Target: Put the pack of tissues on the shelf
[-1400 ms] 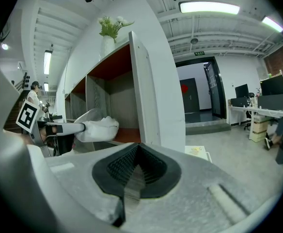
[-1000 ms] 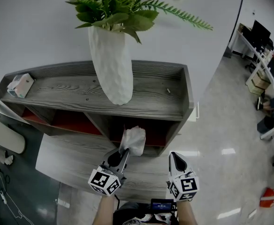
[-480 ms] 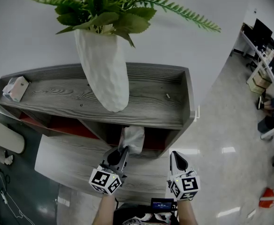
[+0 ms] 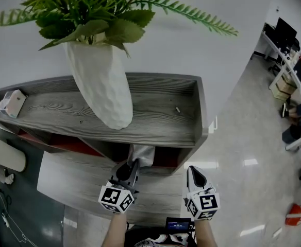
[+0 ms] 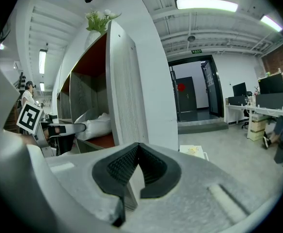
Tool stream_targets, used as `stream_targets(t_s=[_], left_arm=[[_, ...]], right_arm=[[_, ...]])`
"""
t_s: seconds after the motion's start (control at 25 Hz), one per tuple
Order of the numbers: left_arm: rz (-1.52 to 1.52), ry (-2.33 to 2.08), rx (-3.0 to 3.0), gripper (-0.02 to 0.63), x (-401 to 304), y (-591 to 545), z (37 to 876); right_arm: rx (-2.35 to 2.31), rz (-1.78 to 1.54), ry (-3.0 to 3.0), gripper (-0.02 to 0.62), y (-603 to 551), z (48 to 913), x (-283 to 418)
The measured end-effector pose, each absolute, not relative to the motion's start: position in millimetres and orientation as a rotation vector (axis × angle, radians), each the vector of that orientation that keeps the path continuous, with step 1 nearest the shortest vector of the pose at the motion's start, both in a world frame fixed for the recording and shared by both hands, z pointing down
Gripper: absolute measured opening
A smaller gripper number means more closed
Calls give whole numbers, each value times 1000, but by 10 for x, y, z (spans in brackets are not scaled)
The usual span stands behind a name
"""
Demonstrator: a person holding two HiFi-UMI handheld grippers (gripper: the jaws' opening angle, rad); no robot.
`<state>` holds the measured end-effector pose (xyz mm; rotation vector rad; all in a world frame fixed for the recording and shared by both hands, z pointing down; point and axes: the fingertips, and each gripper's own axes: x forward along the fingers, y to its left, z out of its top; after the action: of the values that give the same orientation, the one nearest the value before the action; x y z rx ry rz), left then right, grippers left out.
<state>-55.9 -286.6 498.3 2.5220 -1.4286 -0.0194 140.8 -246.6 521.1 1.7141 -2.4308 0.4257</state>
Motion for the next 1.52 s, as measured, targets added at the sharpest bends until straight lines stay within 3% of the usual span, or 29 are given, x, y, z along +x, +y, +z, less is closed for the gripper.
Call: stream_targets(t_s=[0.32, 0.96, 1.52], left_arm=[[-31, -1446, 2508, 66, -539, -2923, 5011], [-39, -1425, 2506, 221, -587, -2847, 5052], [-145, -1388, 2496, 229, -755, -2484, 4890]], right_arm=[[1711, 430, -2433, 4, -2461, 5222, 1389], [1724, 404, -2442, 4, -2384, 5129, 1323], [1738, 358, -2460, 5, -2073, 4976, 1159]])
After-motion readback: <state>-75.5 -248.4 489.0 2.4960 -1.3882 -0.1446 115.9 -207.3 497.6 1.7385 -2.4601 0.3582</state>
